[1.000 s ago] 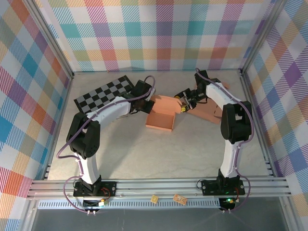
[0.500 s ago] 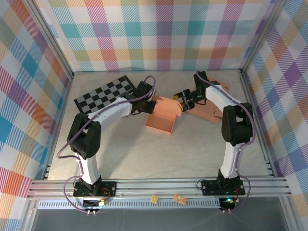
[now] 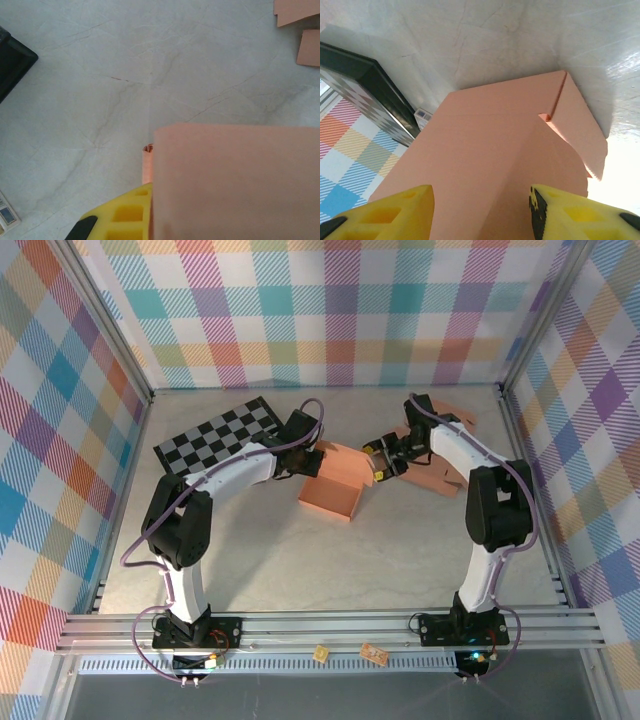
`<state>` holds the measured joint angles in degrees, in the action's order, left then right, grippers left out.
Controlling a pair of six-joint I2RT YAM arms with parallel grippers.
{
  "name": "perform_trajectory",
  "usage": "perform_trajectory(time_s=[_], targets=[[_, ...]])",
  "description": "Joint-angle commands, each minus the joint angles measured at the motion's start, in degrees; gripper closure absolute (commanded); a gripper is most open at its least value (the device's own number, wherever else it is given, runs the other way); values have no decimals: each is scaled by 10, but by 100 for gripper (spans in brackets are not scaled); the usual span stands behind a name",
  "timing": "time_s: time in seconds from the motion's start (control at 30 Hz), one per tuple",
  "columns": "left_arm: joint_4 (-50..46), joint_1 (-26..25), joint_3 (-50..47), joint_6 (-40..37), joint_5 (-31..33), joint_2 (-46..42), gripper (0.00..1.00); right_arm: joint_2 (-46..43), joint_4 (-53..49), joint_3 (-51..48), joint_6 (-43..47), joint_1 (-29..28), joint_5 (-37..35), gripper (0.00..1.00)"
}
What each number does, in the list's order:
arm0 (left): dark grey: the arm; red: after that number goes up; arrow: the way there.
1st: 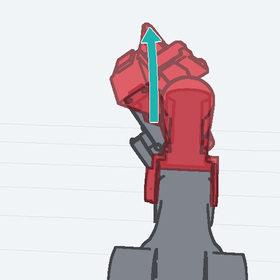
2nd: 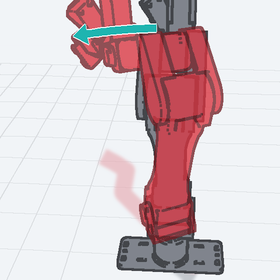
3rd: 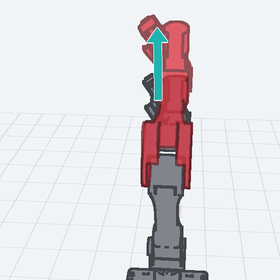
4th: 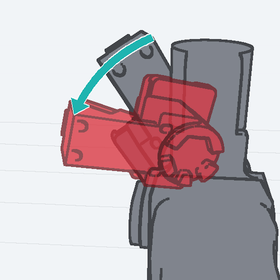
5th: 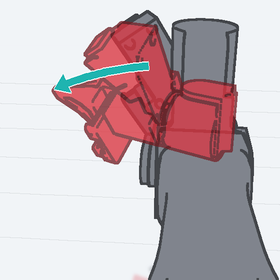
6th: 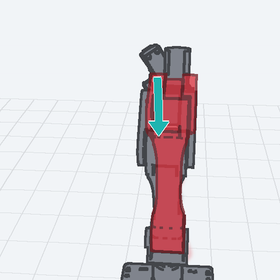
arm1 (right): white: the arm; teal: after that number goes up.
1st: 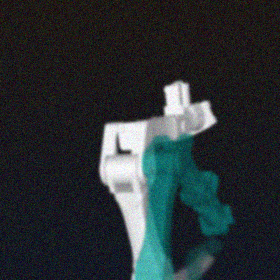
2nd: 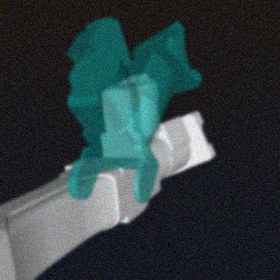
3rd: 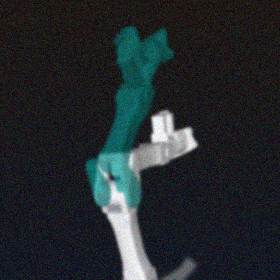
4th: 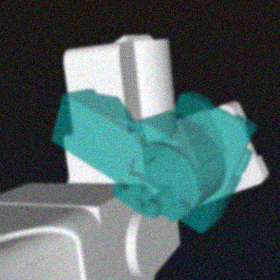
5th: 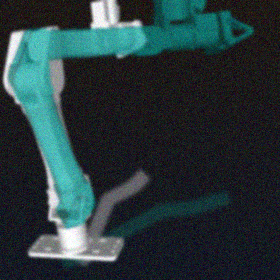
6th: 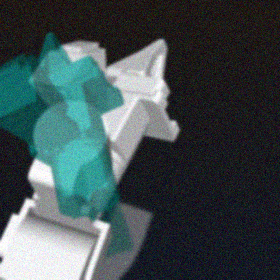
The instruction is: Fold the paper box
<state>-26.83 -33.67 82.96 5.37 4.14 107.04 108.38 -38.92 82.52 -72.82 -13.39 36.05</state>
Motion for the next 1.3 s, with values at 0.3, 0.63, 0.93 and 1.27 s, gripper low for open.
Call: perform_trajectory(time_s=[0.3,0.63,0.93,1.27], targets=[[0,-4,8,6,0,6,100,-21,3,-24,-10,4,22,43],[9,-8,4,15,-9,3,100,-23,41,-29,-55,1,29,42],[24,-10,-8,27,-13,-3,100,-15,62,-25,-74,-13,27,47],[57,-12,-23,72,-38,-11,89,-17,68,-35,-64,-21,14,53]])
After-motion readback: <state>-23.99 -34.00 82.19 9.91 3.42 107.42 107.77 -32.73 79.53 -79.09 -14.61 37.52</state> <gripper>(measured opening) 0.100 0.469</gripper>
